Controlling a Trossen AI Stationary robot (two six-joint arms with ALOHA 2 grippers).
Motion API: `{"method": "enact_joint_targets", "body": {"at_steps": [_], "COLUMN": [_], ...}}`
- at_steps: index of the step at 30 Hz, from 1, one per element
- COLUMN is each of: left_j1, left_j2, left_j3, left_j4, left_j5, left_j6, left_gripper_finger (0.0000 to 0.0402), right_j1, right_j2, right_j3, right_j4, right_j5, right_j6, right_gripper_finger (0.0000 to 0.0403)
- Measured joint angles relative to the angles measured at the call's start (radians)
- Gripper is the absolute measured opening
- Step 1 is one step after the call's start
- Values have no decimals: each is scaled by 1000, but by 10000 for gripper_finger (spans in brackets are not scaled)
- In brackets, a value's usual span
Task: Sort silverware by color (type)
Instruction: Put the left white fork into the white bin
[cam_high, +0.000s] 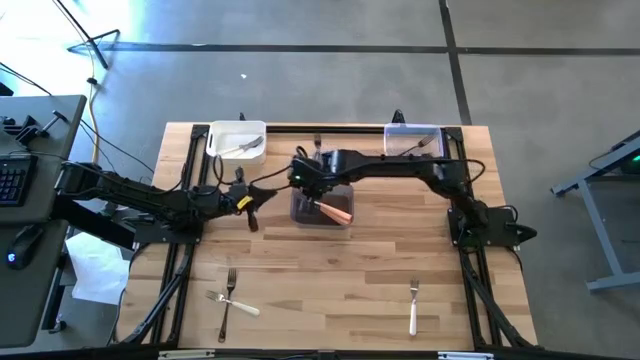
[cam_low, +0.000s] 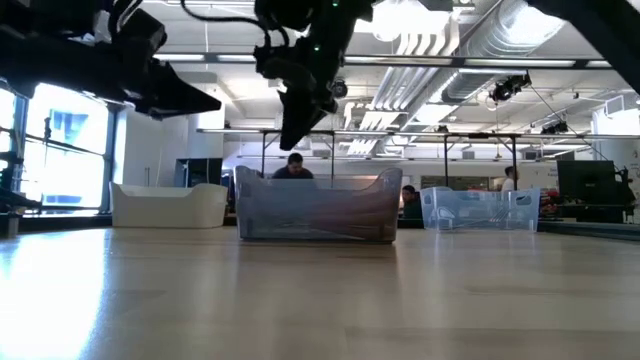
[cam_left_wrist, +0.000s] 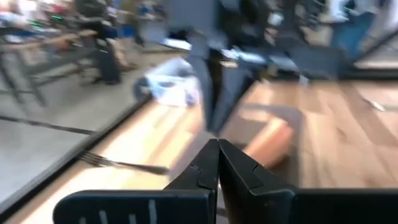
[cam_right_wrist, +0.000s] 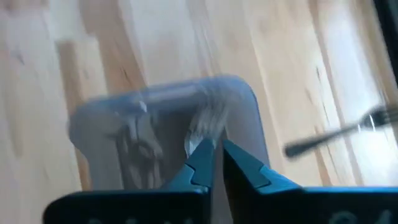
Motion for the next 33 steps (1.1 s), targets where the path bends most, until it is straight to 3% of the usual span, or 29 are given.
{"method": "enact_joint_targets", "body": {"at_steps": [6, 11, 15, 22, 28, 33], "left_j1": [-61, -122, -173, -312, -529, -690], "left_j2": [-7, -12, 17, 93, 197, 315], "left_j3": [56, 281, 496, 682, 693, 693], "left_j4": [-180, -654, -1048, -1560, -1592, -1543], "left_j5": [90, 100, 152, 308, 400, 489], "left_j6": [7, -9, -108, -439, -662, -890], "left_gripper_finger": [0, 0, 0, 0, 2, 34], "right_j1": [39, 55, 54, 43, 43, 45], "right_j2": [-258, -463, -585, -764, -839, -850], "right_j3": [-488, -870, -1081, -1232, -1287, -1287], "right_j4": [585, 1035, 1284, 1349, 1350, 1317], "right_j5": [-25, -29, -10, 6, 7, 6], "right_j6": [16, 15, -30, -120, -162, -177], "right_gripper_finger": [5, 2, 1, 0, 0, 0]}}
